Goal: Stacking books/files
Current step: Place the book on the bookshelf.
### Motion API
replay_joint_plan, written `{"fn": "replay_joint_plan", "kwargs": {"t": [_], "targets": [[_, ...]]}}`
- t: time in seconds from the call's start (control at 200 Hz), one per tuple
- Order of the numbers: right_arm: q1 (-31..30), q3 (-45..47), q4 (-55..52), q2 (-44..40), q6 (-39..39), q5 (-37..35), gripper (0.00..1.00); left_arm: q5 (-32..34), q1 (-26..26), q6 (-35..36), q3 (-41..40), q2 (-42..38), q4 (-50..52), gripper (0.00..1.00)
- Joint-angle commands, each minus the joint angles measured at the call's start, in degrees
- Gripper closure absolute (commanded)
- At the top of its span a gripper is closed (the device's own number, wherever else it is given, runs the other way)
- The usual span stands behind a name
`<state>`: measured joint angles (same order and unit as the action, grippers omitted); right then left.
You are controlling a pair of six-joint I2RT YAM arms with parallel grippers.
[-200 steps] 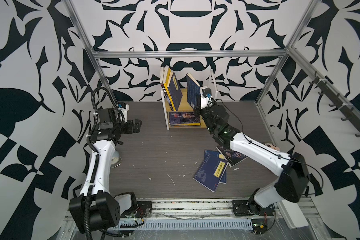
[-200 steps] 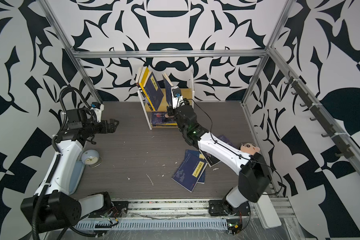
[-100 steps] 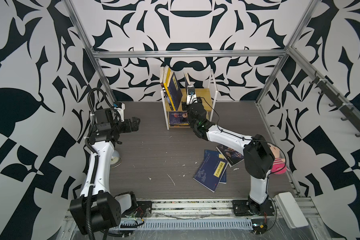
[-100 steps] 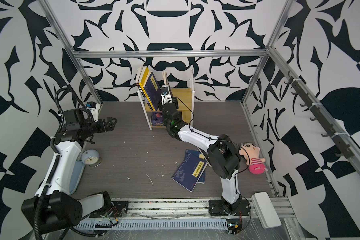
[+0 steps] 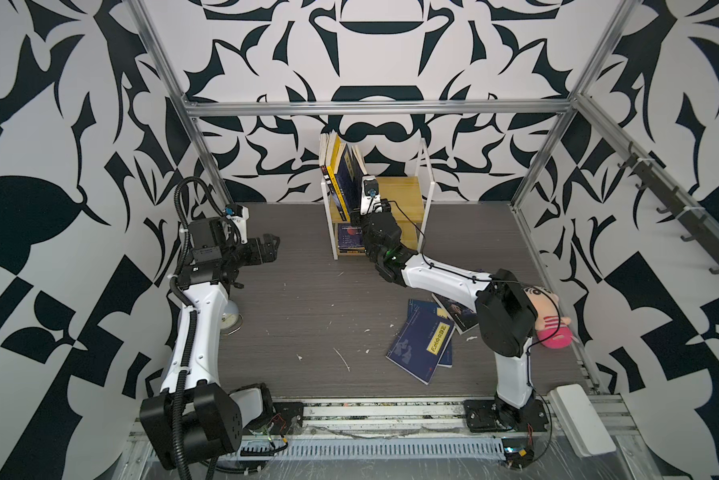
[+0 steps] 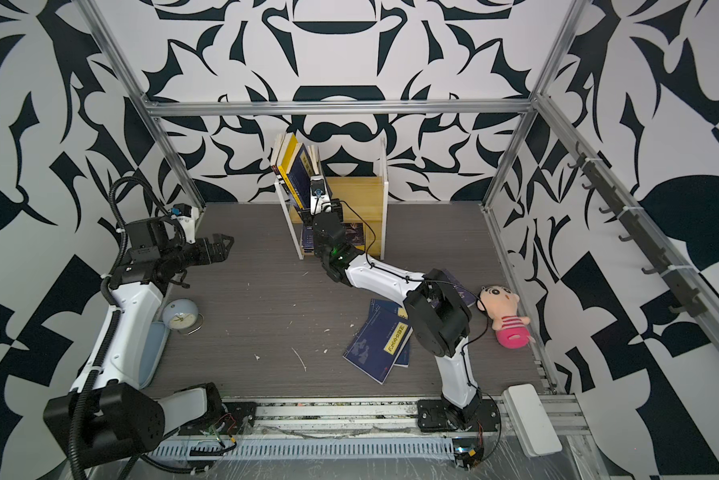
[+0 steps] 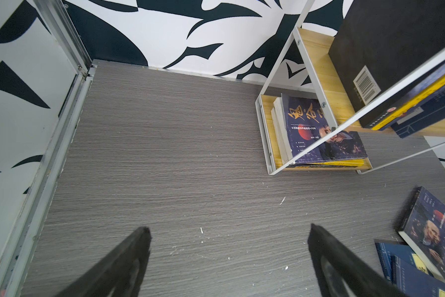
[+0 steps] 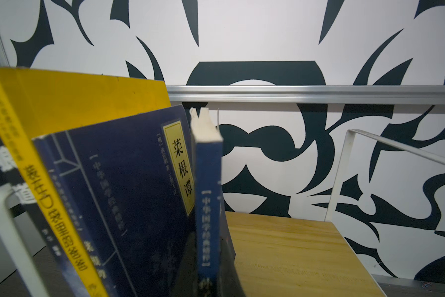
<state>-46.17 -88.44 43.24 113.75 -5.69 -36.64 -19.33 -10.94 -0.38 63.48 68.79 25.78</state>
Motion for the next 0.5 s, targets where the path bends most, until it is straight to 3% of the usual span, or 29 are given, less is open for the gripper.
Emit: {"fn": "replay_joint_plan", "kwargs": {"t": [0.0, 0.3, 0.495], "targets": [[0.1, -2.1, 4.4, 0.0, 2.1, 1.9, 1.0, -0.9, -0.4, -0.6, -0.9, 0.2, -1.0, 0.0], [0.1, -0.3, 5.4, 0.7, 4.1, 3.5, 1.0, -0.9, -0.5, -0.6, -1.6, 0.0, -1.8, 0.0], [0.0, 1.0, 5.4, 0.4, 5.1, 5.3, 0.83, -1.0, -0.8, -0.8, -2.1, -0.2, -2.2, 0.0]]}}
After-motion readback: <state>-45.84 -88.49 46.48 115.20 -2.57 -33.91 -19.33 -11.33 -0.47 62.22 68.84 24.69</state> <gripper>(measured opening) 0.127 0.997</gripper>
